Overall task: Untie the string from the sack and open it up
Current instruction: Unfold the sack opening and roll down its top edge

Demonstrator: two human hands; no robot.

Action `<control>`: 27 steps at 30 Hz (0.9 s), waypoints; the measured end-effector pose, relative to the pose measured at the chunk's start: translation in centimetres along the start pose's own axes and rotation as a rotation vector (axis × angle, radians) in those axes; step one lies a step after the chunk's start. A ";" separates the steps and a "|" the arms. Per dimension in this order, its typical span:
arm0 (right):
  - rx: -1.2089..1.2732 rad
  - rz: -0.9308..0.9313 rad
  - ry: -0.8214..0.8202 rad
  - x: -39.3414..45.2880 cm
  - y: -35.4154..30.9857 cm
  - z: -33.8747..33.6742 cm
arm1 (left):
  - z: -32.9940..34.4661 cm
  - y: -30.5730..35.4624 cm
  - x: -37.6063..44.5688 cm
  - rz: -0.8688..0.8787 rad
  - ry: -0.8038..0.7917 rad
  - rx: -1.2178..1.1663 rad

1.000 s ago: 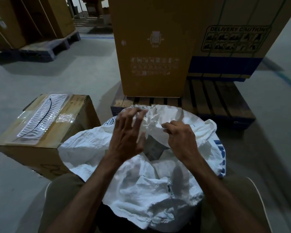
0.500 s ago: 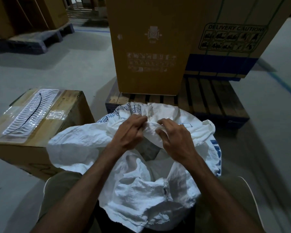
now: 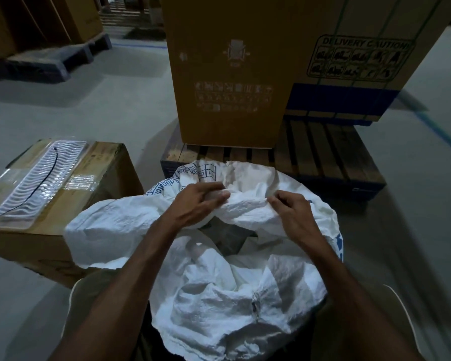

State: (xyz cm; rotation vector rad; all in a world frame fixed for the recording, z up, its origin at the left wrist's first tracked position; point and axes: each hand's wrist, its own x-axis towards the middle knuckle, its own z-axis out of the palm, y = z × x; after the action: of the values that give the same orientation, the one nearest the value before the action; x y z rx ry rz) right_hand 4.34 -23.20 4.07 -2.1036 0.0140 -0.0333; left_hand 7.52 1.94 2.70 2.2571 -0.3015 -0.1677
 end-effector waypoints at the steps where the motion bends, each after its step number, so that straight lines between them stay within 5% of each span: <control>1: 0.086 0.043 -0.014 0.1 -0.3 -0.4 | 0.3 0.0 -0.1 0.052 -0.009 -0.002; 6: 0.208 0.468 -0.291 0.7 -0.6 -1.7 | 0.6 0.8 -0.5 0.228 0.020 -0.042; 12: 0.173 0.469 -0.369 2.2 0.6 -1.5 | 1.0 0.8 -1.4 0.250 0.020 0.252; 14: 0.110 0.353 -0.294 2.1 -0.1 -0.7 | 1.2 0.8 -1.2 0.224 0.128 0.284; 16: -0.110 0.003 -0.113 1.6 -0.1 -0.1 | 1.1 0.8 -1.1 0.105 0.192 0.178; 20: -0.700 -0.592 0.150 -0.2 -0.7 1.1 | 0.3 2.1 -0.7 -0.213 0.108 -0.095; 25: -0.915 -0.660 0.130 -1.4 -0.1 4.1 | -0.7 2.1 -0.1 -0.539 -0.031 -0.237; 27: -0.935 -0.648 0.123 -0.8 0.7 4.5 | -0.8 2.0 0.0 -0.528 -0.081 -0.230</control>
State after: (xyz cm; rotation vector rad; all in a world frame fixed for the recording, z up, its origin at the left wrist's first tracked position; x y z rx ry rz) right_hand 3.69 -19.65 1.13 -2.9334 -0.6985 -0.6531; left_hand 7.38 1.29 4.69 2.0568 0.2685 -0.5418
